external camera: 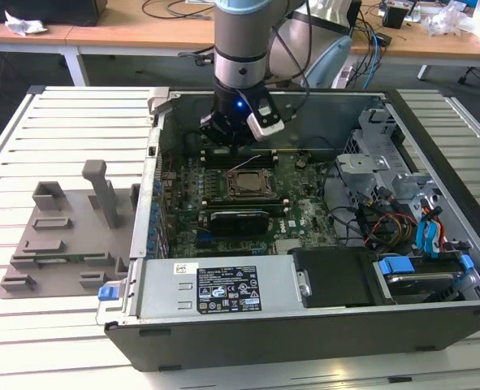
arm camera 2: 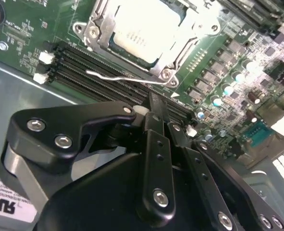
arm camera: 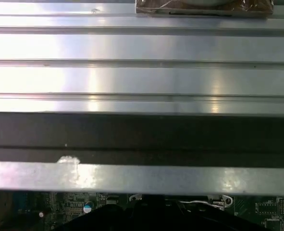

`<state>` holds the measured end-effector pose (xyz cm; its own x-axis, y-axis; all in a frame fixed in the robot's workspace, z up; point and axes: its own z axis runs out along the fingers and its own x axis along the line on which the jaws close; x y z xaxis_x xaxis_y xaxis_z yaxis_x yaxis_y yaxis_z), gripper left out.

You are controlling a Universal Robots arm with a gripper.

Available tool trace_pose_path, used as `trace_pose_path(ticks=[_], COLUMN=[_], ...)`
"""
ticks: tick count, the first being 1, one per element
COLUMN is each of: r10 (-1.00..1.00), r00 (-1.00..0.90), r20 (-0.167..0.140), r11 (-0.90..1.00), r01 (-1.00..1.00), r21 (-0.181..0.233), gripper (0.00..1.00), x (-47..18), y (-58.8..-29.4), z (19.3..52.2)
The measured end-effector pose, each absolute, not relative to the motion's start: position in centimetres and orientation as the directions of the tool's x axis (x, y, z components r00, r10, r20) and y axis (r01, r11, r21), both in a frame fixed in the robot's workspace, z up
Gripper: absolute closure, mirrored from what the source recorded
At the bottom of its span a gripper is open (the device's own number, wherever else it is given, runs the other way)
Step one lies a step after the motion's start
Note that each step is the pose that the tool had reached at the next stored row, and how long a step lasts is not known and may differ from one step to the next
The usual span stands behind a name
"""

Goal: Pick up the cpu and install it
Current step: 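Install the first cpu locking lever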

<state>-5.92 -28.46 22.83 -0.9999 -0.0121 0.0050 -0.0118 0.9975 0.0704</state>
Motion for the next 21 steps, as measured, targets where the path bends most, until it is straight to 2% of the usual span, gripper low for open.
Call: trace_pose_path(ticks=[21], r10=[-0.012], r00=[-1.000], r20=[0.017], r11=[0.998], r01=[-0.011], r21=[0.069], gripper=[0.89], x=[-2.0], y=[-28.7], z=[20.6])
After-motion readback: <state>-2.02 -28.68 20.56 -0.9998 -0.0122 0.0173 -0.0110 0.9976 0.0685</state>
